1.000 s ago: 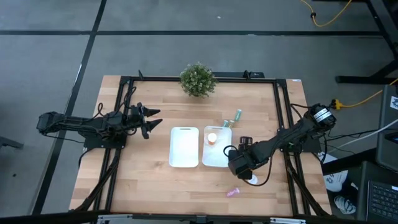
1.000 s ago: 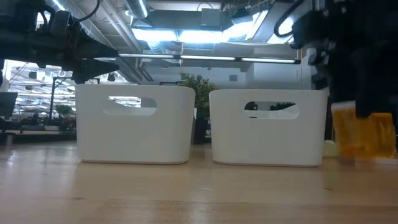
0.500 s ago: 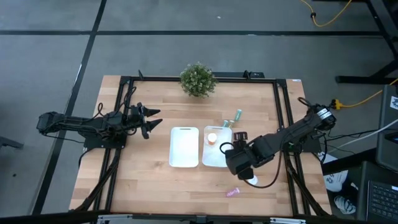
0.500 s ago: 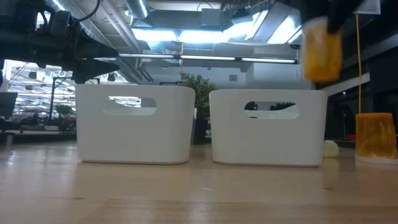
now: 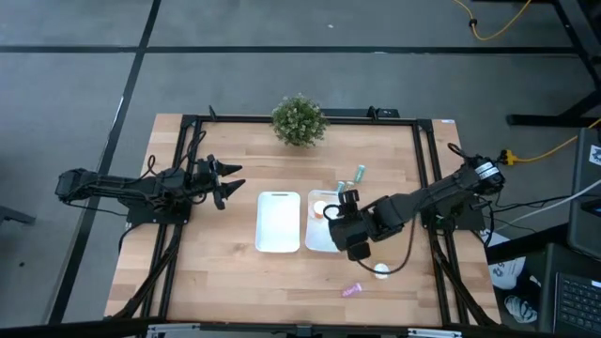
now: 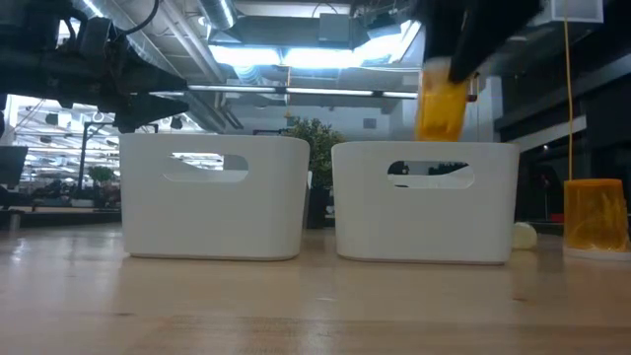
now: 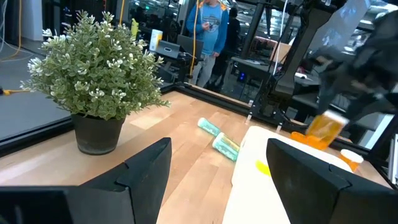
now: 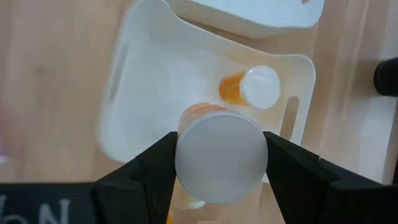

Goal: Pick and place medicine bottles into bin by pill shape (circle, oval)
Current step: Put the orange capsule bottle into the right white bin

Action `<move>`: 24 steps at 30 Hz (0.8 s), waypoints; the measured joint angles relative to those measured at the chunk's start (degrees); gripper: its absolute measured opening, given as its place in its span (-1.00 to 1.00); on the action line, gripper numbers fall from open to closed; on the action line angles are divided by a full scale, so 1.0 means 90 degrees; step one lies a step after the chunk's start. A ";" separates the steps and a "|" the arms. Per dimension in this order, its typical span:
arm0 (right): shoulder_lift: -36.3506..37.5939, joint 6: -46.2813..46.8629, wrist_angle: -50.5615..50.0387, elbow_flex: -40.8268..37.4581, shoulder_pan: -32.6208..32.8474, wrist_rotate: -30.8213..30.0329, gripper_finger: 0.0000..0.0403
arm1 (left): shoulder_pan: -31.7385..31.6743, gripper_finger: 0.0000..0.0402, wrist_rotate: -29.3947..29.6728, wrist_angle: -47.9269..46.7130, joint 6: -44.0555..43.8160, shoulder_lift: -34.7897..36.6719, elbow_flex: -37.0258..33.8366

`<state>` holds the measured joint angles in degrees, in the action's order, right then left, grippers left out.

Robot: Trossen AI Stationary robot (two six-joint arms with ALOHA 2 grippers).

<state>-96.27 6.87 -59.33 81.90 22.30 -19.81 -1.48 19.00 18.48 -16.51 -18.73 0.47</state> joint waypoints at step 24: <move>0.0000 0.0365 0.2280 -0.2168 -0.1486 0.0879 0.16 | 0.0000 0.27 0.0002 0.0000 0.0011 -0.0002 0.0000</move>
<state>-96.27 10.16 -38.81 62.39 8.93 -11.90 -1.48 19.02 18.48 -16.40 -18.74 0.47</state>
